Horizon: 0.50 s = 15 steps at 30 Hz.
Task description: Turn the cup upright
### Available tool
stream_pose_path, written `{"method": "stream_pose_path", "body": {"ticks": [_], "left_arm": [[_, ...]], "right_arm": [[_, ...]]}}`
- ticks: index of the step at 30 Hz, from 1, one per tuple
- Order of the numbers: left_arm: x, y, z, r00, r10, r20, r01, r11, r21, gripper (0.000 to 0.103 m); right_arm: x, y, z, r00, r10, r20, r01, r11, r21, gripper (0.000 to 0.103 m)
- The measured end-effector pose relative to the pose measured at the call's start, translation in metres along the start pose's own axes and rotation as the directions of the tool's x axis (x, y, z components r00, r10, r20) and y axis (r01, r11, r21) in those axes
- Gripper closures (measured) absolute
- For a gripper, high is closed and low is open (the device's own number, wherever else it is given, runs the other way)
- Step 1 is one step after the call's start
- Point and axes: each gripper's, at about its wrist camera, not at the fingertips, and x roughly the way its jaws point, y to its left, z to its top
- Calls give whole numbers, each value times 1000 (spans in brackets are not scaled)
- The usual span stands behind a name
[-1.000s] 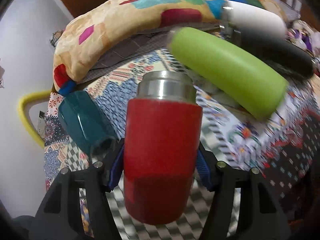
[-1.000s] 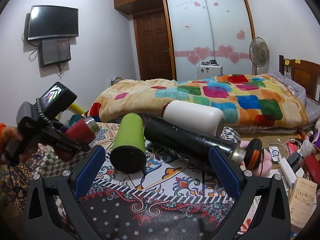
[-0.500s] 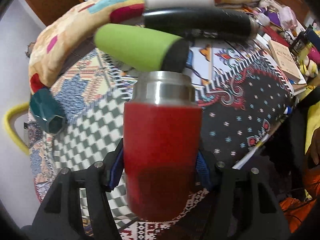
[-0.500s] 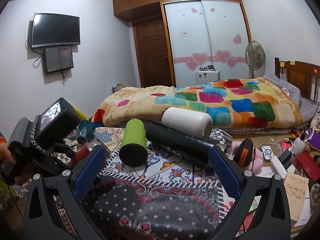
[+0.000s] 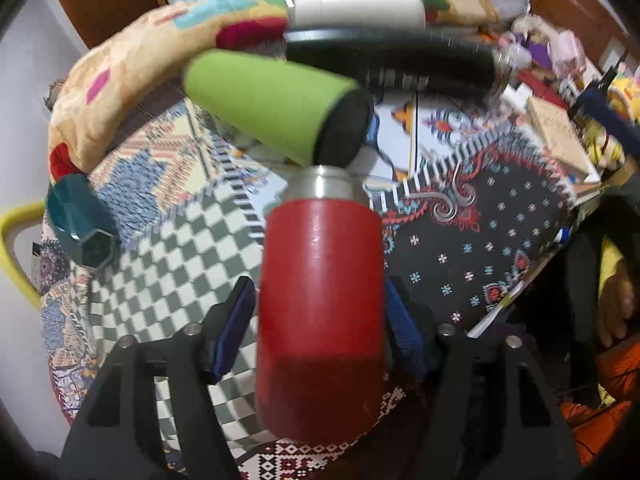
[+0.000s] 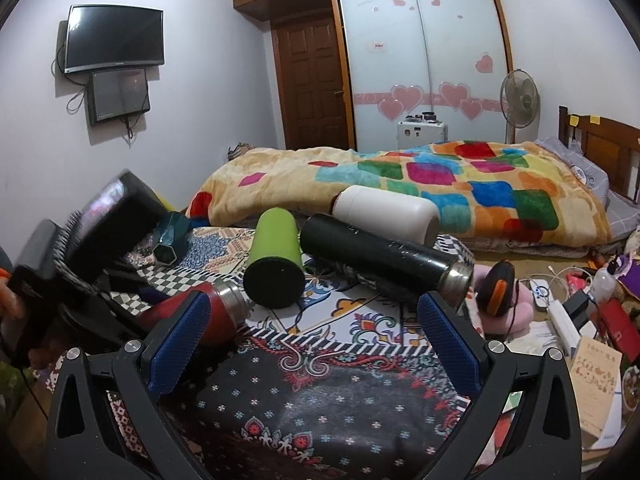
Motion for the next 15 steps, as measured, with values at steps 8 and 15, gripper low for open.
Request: {"method": "stream_pose_path", "body": {"ticks": [8,15], "left_arm": [[-45,73,-31,974,137,183,-103,978,-183,23],[-17,105,-51,981,127,146,-93,970,-223,26]], "right_arm": [[27,24,4,992,90,-85,-91,996,-8,0],[68,63,4,948,234,-217,-235,972,22,6]]}}
